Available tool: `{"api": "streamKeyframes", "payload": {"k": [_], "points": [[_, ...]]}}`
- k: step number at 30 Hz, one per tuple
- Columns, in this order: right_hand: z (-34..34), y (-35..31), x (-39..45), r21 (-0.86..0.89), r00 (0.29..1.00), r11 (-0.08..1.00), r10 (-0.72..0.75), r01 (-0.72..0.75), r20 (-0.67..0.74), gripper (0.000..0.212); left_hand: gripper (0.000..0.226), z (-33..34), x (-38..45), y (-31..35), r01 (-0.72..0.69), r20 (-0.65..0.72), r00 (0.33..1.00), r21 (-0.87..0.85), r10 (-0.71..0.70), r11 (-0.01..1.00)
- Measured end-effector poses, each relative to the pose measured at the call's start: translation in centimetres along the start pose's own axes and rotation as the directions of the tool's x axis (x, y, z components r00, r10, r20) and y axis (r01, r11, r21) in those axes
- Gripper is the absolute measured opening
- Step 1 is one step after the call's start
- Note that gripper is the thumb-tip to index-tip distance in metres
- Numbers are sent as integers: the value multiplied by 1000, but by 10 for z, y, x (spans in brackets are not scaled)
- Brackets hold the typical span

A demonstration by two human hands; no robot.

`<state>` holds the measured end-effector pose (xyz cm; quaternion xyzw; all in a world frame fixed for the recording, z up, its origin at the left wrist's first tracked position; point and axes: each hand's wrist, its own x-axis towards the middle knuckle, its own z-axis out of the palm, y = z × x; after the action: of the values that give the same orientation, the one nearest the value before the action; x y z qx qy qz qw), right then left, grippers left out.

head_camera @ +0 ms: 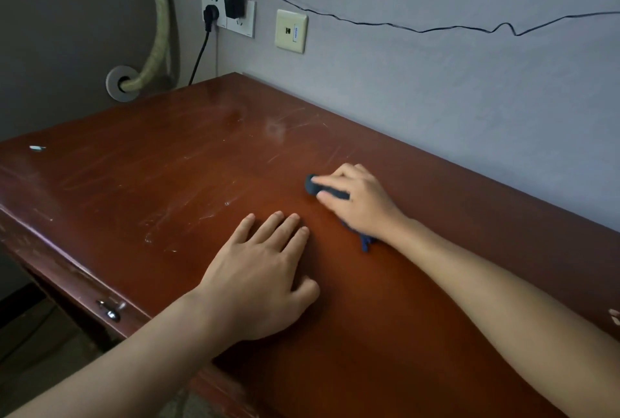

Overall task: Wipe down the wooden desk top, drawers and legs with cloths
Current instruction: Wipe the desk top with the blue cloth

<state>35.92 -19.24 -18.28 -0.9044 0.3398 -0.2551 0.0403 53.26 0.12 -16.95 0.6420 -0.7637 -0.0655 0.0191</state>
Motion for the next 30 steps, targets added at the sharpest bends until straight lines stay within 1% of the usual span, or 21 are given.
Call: {"api": "streamKeyframes", "payload": {"k": [1,2,3,4,5,7,8,10,12,14,16,17,18,20,21,22,23,24,27,29,30], "points": [[0,19,11,-50,994,994,94,-96,-48,31,81,-1,6,1,-11,16,1000,16,10,1000],[-2,41,24,-100,973,970,211,-220,-95,31,80,-2,13,1,-21,29,999,20,20,1000],[-4,61,36,-142,936,928,327,-344,-127,31,79,-3,22,1,-30,40,999,16,29,999],[-5,77,45,-165,899,886,413,-434,-146,32,78,-3,31,0,-37,49,998,11,36,999],[-5,86,51,-179,879,862,452,-474,-152,32,77,-3,41,-1,-43,59,997,4,43,999],[-1,84,54,-189,901,881,416,-433,-124,32,76,-6,59,-3,-58,81,995,-6,59,998],[0,75,50,-172,929,913,358,-370,-95,31,76,-8,65,-3,-68,84,994,-2,67,998],[-3,56,35,-104,981,976,189,-192,-41,31,76,-10,74,-4,-87,77,993,12,86,996],[-7,41,15,-29,999,999,35,-36,-4,32,75,-7,75,-5,-99,59,993,-2,99,995],[-9,40,7,24,999,999,-48,47,21,32,75,0,72,-5,-95,38,995,-17,96,995],[-9,55,17,-9,999,999,-34,34,26,31,75,3,70,-6,-91,19,996,-15,92,996],[-7,68,29,-51,1000,998,26,-26,3,30,75,4,70,-6,-94,10,996,-12,94,996],[-5,84,43,-101,993,988,117,-119,-27,31,75,4,70,-7,-97,3,995,-12,97,995],[-5,111,69,-185,940,922,336,-341,-58,34,75,4,71,-8,-104,-4,995,-17,104,994],[-4,117,77,-200,910,888,411,-415,-61,36,75,4,72,-8,-105,-7,994,-21,105,994],[-3,118,82,-211,894,870,444,-447,-62,37,75,4,72,-8,-105,-10,994,-24,104,994],[-1,114,86,-214,894,869,445,-446,-56,38,76,4,72,-8,-105,-13,994,-29,105,994],[0,103,87,-199,909,889,415,-413,-36,38,76,4,73,-8,-107,-19,994,-38,106,994],[4,58,67,-62,980,981,186,-182,68,36,74,3,71,-6,-116,-99,989,-94,107,989],[2,31,42,38,993,999,27,-31,119,35,66,5,68,-6,-141,-209,972,-147,109,979],[-2,21,30,78,989,997,-25,13,146,36,61,7,65,-7,-156,-270,956,-155,110,975]]}}
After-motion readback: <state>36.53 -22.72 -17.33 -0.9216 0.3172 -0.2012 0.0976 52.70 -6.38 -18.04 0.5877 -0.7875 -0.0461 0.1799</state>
